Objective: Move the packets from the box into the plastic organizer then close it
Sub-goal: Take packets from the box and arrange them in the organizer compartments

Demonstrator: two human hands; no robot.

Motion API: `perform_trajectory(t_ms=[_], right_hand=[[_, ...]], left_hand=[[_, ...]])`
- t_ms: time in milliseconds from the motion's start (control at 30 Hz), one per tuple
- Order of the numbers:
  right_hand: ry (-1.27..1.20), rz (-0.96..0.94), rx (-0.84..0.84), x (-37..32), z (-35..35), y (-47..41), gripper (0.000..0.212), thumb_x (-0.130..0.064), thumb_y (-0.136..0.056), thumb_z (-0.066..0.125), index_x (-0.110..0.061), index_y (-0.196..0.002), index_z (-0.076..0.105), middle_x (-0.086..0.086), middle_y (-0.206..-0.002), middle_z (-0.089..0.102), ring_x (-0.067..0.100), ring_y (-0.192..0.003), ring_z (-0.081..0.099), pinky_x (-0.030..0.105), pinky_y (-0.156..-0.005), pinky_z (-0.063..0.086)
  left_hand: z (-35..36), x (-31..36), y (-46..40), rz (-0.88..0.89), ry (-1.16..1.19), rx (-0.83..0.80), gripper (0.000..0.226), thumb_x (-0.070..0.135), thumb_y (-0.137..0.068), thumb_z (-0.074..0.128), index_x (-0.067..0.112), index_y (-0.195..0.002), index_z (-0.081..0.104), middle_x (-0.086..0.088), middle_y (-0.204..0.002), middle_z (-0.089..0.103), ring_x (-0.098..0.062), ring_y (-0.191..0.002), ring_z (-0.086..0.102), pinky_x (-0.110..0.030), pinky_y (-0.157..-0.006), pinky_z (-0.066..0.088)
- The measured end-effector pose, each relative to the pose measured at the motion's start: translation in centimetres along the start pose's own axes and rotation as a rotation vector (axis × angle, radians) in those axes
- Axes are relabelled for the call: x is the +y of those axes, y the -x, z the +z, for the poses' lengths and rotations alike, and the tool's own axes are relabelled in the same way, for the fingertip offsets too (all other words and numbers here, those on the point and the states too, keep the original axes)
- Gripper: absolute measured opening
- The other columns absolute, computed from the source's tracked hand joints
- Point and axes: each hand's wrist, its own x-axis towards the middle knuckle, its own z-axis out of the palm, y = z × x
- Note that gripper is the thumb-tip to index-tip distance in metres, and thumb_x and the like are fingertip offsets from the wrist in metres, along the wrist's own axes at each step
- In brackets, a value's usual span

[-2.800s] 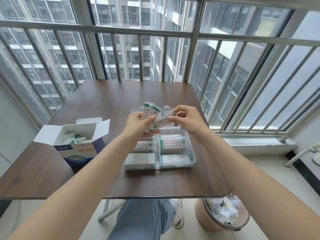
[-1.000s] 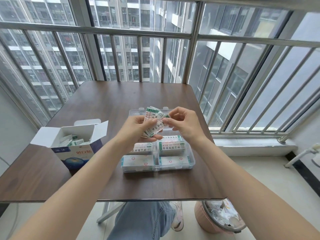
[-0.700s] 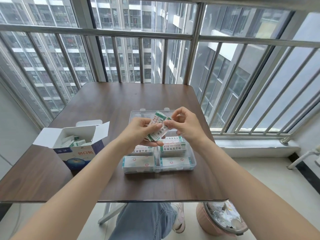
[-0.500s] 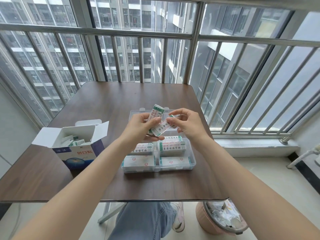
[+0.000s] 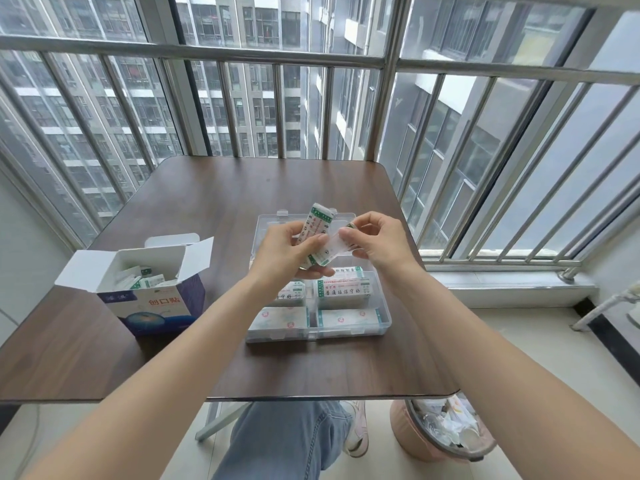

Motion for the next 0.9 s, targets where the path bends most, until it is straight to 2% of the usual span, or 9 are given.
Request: perform_trajectory(t_ms=[167,267,333,467,600,733,833,900], right_hand=[[-0.018,0.011,0.114,0.7,0.6,-0.2,0.014,-0.009,-0.084,0.068,-0.013,-0.077,0.057,0.009,-0.082,0.067,0.017,-0.074,0.065,0.019,-0.057,0.052],[-0.055,0.067,-0.003,0.3,0.2,-0.1,0.009,-0.003,-0.085,0.066,-0.008,-0.091,0.062,0.009,-0.084,0.065,0.017,-0.075,0.065,0.018,-0.061,0.055],[-0.09,0.123,-0.123,-0.1,-0.5,-0.2,0.019,0.004,-0.082,0.067,-0.002,-0.099,0.066,0.011,-0.086,0.066,0.017,-0.073,0.066,0.017,-0.063,0.055],[-0.06,0.133,-0.178,-0.4,-1.2,-0.2,0.015,-0.003,-0.084,0.066,0.002,-0.098,0.068,0.015,-0.089,0.07,0.018,-0.072,0.069,0.019,-0.065,0.057],[0.049,0.071,-0.151,-0.5,-1.6,-0.4,0.009,-0.003,-0.083,0.068,-0.004,-0.091,0.072,0.008,-0.084,0.071,0.012,-0.073,0.067,0.018,-0.063,0.055],[0.13,0.056,-0.008,0.0,-2.0,-1.3,0.007,-0.002,-0.081,0.07,-0.009,-0.081,0.072,0.009,-0.082,0.072,0.018,-0.077,0.069,0.023,-0.069,0.058],[0.325,0.06,0.04,1.2,-1.9,-1.8,0.011,-0.004,-0.079,0.072,-0.013,-0.074,0.072,0.009,-0.08,0.071,0.02,-0.08,0.069,0.029,-0.073,0.058],[0.505,0.04,0.024,1.9,-1.4,-1.8,0.006,-0.006,-0.079,0.073,-0.011,-0.077,0.074,0.008,-0.081,0.071,0.018,-0.08,0.068,0.031,-0.077,0.057]], left_hand=[[-0.4,0.2,-0.5,0.005,-0.119,0.002,0.009,0.013,-0.089,0.063,0.01,-0.098,0.063,-0.01,-0.087,0.068,-0.019,-0.051,0.067,-0.026,-0.05,0.057],[-0.4,0.2,-0.8,0.029,-0.164,0.053,0.003,0.009,-0.089,0.063,0.009,-0.092,0.062,-0.007,-0.079,0.065,-0.016,-0.047,0.065,-0.023,-0.046,0.054],[-0.4,0.1,-0.8,0.042,-0.153,0.088,0.006,0.008,-0.09,0.062,0.012,-0.085,0.061,-0.004,-0.074,0.063,-0.016,-0.046,0.065,-0.023,-0.045,0.054],[-0.4,-0.3,-0.8,0.047,-0.132,0.102,0.006,0.006,-0.09,0.061,0.009,-0.086,0.061,-0.006,-0.075,0.064,-0.017,-0.049,0.066,-0.023,-0.048,0.056],[-0.3,-0.2,-0.8,0.06,-0.136,0.117,0.004,0.01,-0.09,0.061,0.01,-0.086,0.062,-0.006,-0.078,0.065,-0.02,-0.052,0.068,-0.026,-0.05,0.057],[-0.4,-0.2,-1.1,0.059,-0.114,0.259,0.011,0.014,-0.092,0.06,0.007,-0.101,0.061,-0.009,-0.085,0.068,-0.022,-0.055,0.069,-0.028,-0.05,0.057],[-0.8,-0.3,-1.2,0.055,-0.106,0.29,0.013,0.016,-0.092,0.059,0.01,-0.103,0.06,-0.01,-0.086,0.07,-0.021,-0.054,0.069,-0.027,-0.048,0.054],[-0.9,-0.3,-1.1,0.055,-0.11,0.288,0.015,0.017,-0.093,0.059,0.009,-0.106,0.06,-0.009,-0.086,0.071,-0.021,-0.054,0.068,-0.026,-0.048,0.054]])
